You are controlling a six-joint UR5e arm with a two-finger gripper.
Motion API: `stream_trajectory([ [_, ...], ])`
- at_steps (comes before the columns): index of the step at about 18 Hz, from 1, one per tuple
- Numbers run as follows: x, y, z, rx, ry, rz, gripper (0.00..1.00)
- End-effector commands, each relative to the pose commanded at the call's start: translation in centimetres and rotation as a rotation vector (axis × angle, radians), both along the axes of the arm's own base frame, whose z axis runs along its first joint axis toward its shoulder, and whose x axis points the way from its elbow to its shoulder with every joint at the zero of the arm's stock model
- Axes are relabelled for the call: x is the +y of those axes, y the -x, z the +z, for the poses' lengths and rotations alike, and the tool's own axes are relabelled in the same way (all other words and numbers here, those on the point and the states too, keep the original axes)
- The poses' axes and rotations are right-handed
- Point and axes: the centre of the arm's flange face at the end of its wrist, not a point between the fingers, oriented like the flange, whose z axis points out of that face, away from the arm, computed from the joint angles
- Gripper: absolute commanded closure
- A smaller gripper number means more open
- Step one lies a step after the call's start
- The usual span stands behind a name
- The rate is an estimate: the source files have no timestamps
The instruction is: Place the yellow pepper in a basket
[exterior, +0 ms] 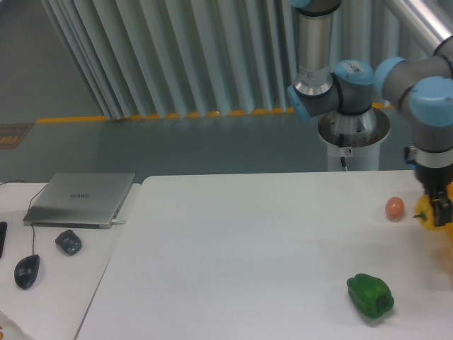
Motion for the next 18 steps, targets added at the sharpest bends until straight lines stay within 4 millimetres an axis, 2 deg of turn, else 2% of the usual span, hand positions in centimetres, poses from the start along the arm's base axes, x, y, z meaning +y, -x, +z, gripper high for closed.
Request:
stream_trajectory([
  [2, -1.7, 1.1, -0.4, -0.024, 0.013, -0.062, 0.48],
  [6, -6.2, 4.2, -1.7, -0.077, 0.037, -0.216, 0.47],
  [8, -6.6, 4.3, -2.4, -0.103, 0.057, -0.216, 0.47],
  [9, -7.1, 4.2, -3.3, -0.105, 0.129, -0.223, 0.47],
  [11, -7.5, 4.0, -3.7, -0.097, 0.207, -0.238, 0.47],
  [15, -7.8, 4.6, -4.9, -0.117, 0.219, -0.230, 0.40],
  [16, -7.9, 4.6, -4.9, -0.118, 0.214, -0.227, 0.25],
  [17, -7.8, 4.7, -5.2, -0.123, 0.214, -0.222, 0.00],
  [18, -7.7, 4.7, -5.3, -0.122, 0.214, -0.219, 0.00],
])
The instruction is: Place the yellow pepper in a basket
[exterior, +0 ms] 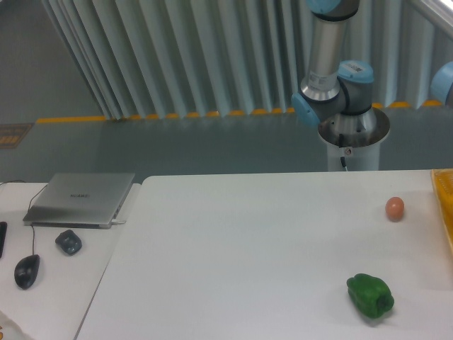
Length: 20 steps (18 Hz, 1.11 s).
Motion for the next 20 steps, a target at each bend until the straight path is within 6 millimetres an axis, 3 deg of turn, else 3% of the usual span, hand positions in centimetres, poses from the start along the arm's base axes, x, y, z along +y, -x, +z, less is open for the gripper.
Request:
stream_trajectory([
  [10, 0.8, -0.4, 1.2, -0.006, -0.085, 0.023, 0.00],
  [14, 2.5, -1.6, 3.2, -0.044, -0.258, 0.209, 0.00],
  [16, 5.3, -3.2, 5.1, -0.024, -0.323, 0.322, 0.00],
  [20, 10.5, -7.3, 7.0, 0.018, -0.346, 0.518, 0.00],
])
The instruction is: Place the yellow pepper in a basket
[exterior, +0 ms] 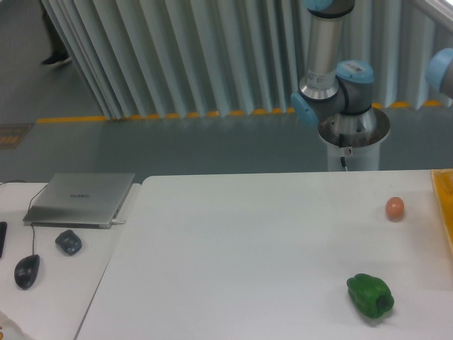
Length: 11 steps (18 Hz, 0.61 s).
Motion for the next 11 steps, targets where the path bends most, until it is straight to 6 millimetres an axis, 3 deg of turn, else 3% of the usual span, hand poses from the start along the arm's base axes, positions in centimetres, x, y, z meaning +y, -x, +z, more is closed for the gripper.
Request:
stream_trajectory([
  [2, 3.2, -2.0, 0.6, 0.042, -0.042, 0.077, 0.00],
  [5, 5.8, -4.4, 0.5, 0.055, -0.050, 0.104, 0.00],
  [9, 8.3, -6.7, -0.1, 0.068, -0.068, 0.143, 0.00],
  [11, 8.6, -7.0, 0.0, 0.071, -0.073, 0.154, 0.00],
])
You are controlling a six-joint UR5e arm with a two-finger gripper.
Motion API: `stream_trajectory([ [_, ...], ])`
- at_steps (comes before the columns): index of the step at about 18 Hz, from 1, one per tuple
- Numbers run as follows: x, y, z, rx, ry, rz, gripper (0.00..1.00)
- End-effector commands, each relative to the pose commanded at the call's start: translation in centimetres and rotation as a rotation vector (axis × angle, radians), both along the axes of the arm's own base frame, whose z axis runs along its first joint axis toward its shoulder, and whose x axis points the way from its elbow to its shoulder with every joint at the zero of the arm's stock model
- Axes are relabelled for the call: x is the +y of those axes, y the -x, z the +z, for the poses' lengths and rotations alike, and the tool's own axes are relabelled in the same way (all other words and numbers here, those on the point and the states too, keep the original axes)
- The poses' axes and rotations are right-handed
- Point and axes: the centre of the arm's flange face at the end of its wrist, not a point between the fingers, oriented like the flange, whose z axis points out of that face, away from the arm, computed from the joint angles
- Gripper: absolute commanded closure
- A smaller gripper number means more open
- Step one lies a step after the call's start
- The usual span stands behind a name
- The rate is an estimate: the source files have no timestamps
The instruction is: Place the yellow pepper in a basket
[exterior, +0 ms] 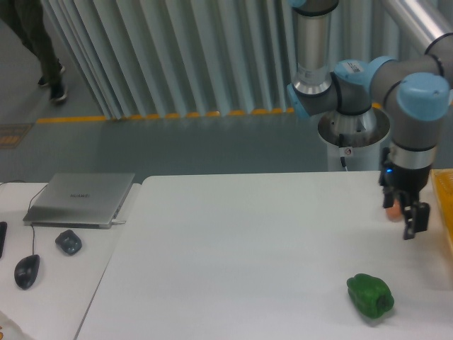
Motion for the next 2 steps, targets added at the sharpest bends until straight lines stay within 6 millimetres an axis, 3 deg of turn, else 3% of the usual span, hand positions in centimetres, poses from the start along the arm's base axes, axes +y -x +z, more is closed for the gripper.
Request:
stream_trajectory([
  [2, 0.02, 0.03, -0.09, -0.001, 0.001, 0.000, 0.00],
])
